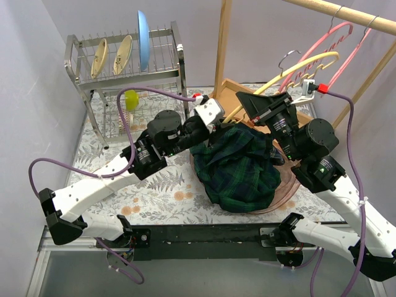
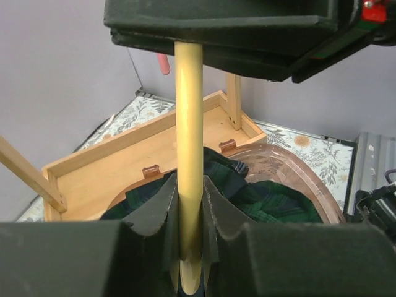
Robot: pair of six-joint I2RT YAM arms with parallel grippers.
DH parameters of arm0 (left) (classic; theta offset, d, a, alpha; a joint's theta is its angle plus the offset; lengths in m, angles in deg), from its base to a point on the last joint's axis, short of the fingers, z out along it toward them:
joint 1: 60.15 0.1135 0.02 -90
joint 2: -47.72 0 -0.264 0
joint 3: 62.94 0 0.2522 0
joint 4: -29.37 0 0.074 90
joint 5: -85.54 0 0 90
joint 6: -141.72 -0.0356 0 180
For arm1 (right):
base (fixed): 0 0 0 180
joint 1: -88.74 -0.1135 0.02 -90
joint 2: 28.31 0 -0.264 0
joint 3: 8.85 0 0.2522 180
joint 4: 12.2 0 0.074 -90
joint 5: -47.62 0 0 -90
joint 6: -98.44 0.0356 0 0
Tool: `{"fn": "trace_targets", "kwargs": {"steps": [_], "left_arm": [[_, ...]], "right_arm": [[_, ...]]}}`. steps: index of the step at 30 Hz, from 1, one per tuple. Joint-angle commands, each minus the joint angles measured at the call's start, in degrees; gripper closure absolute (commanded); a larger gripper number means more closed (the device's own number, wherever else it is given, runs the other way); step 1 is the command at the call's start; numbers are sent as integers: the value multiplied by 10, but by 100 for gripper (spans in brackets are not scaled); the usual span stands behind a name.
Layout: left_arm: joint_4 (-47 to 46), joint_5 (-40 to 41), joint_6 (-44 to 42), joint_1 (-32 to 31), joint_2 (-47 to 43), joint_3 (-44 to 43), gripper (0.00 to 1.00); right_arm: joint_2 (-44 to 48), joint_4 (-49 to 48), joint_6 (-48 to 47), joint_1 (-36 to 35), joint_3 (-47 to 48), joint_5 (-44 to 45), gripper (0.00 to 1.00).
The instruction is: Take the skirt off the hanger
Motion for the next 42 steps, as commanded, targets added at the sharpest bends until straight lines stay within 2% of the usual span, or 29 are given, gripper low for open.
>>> {"fn": "trace_targets", "kwargs": {"steps": [1, 3, 4, 5, 6, 9, 11, 16, 19, 21, 24, 29, 37, 42], "left_arm": [[-50, 72, -22, -10, -12, 13, 100], [-45, 81, -17, -10, -13, 10, 100], [-38, 93, -10, -10, -16, 9, 100], [-33, 100, -7, -10, -21, 9, 100], [-28, 106, -3, -10, -24, 11, 100], [-14, 124, 12, -10, -49, 24, 100], [-1, 119, 23, -10, -67, 31, 100], [35, 120, 51, -10, -81, 28, 100], [68, 157, 65, -10, -73, -2, 100], [91, 206, 72, -10, -53, -26, 100], [140, 244, 81, -10, -34, -75, 100], [166, 257, 95, -10, -69, -46, 100], [240, 271, 137, -10, -123, -14, 100], [275, 293, 129, -10, -104, -51, 100]], "right_arm": [[18, -51, 9, -1, -1, 11, 99], [17, -46, 2, -2, 7, 10, 99], [18, -41, -8, -2, 10, 9, 95], [18, -35, -14, -2, 15, 6, 89], [19, -32, -19, -2, 17, 4, 74], [31, -24, -47, -1, 24, -4, 49], [46, -21, -66, -1, 24, 0, 45], [78, -6, -91, -2, 15, 12, 27], [94, 20, -107, -1, 20, 4, 18], [103, 36, -115, -2, 32, -19, 2], [112, 78, -123, -2, 54, -54, 2], [140, 124, -138, -2, 74, -74, 2], [173, 158, -170, -1, 97, -42, 2], [191, 158, -175, -2, 89, -26, 2]]}}
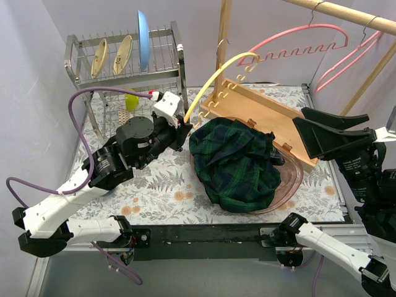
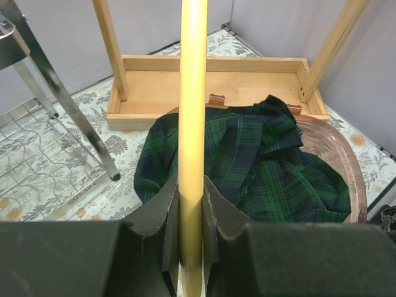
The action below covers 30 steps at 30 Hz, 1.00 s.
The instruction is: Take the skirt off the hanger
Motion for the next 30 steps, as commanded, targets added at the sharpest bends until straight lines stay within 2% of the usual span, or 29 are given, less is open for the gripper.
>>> {"fn": "trace_targets", "kwargs": {"steps": [1, 4, 7, 9, 14, 18, 21, 26, 30], "left_arm": [[56, 35, 5, 3, 9, -43, 100], [65, -54, 13, 3, 1, -67, 100], [24, -132, 30, 3, -32, -48, 100], [18, -144, 33, 2, -41, -45, 100], [96, -27, 37, 4, -15, -92, 100], [197, -7, 33, 3, 37, -169, 100], [241, 11, 28, 3, 64, -190, 100], [226, -8, 25, 3, 39, -143, 100], [195, 30, 19, 3, 24, -126, 100]], "right_arm": [[11, -2, -20, -2, 7, 18, 2], [11, 3, -26, -2, 12, 25, 2], [8, 7, -30, -2, 16, 28, 2], [8, 2, -30, -2, 15, 28, 2], [7, 4, -26, -2, 16, 20, 2], [8, -1, -23, -2, 17, 18, 2], [6, 5, -25, -2, 25, 18, 2], [1, 9, -30, -2, 32, 21, 2], [1, 5, -29, -2, 30, 15, 2]]}}
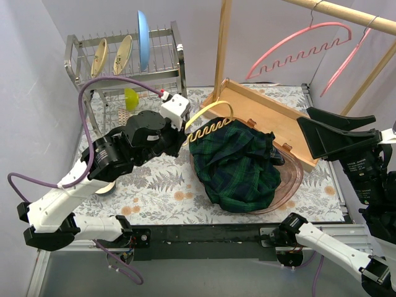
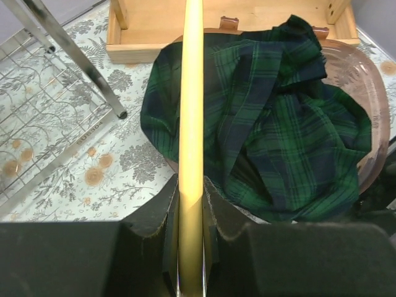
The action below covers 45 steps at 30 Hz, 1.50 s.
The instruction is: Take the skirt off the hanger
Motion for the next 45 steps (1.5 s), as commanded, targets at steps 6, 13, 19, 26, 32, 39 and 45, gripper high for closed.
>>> {"fn": "trace_targets", "kwargs": {"steps": [6, 13, 19, 26, 32, 39, 45], "left_arm": [[-117, 104, -64, 4, 28, -37, 100], [-257, 89, -142, 25, 139, -117, 100], [-421, 33, -207, 45, 213, -154, 100], [-493, -6, -215, 70, 305, -243, 100], [-517, -25, -216, 94, 393, -340, 100], [-553, -68, -180, 144, 452, -381, 100], [-585, -120, -148, 181, 488, -379, 100]], "right_arm": [[-5, -23, -2, -2, 6, -9, 2], [-15, -27, -5, -2, 17, -16, 2], [-20, -35, -10, -2, 6, -25, 2], [4, -48, -21, -2, -22, -10, 2], [44, -48, -11, -2, -41, 1, 2], [51, -51, -7, -2, -46, -4, 2], [36, -56, -7, -2, -57, -20, 2]]}}
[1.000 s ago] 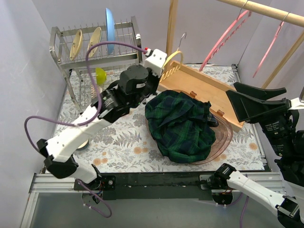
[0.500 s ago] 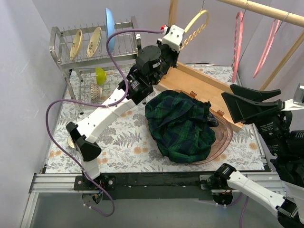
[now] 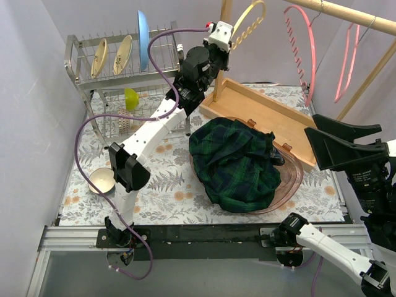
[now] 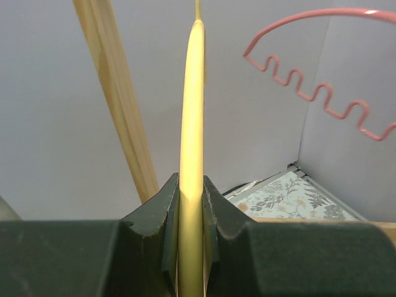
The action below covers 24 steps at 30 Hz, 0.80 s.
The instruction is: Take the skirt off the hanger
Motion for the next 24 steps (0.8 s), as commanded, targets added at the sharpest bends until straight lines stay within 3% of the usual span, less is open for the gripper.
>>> {"fn": "trace_targets", "kwargs": {"steps": [1, 3, 5, 6, 7, 8, 9, 10, 11, 14, 18, 24], "left_arm": [[-65, -57, 29, 23, 5, -28, 100], [-56, -76, 30, 25, 11, -29, 100], [-51, -86, 32, 25, -1, -4, 93], [-55, -88, 35, 25, -11, 16, 83], [-61, -88, 40, 25, -42, 43, 60], [-66, -87, 44, 25, -59, 90, 45], [-65, -90, 48, 25, -79, 118, 37], [-63, -100, 55, 25, -99, 145, 21], [-62, -104, 61, 24, -144, 201, 14], [-53, -120, 83, 22, -238, 278, 2], [-45, -162, 112, 19, -352, 413, 2], [4, -237, 158, 19, -488, 540, 2]], "right_arm": [[-19, -27, -2, -2, -12, -10, 2], [-26, -26, -2, -2, -13, -17, 2], [-31, -24, 0, -2, -12, -23, 2], [-36, -23, 2, -2, -13, -26, 2], [-38, -22, 3, -2, -14, -29, 2], [-40, -16, 4, -2, -15, -31, 2], [-45, -9, 3, -2, -16, -33, 2], [-47, 3, -4, -2, -16, -32, 2], [-50, 30, -8, -2, -21, -32, 2], [-62, 76, -40, -2, -47, -31, 2], [-73, 132, -60, -2, -62, -17, 2], [-88, 158, -89, -2, -69, -45, 3]]}}
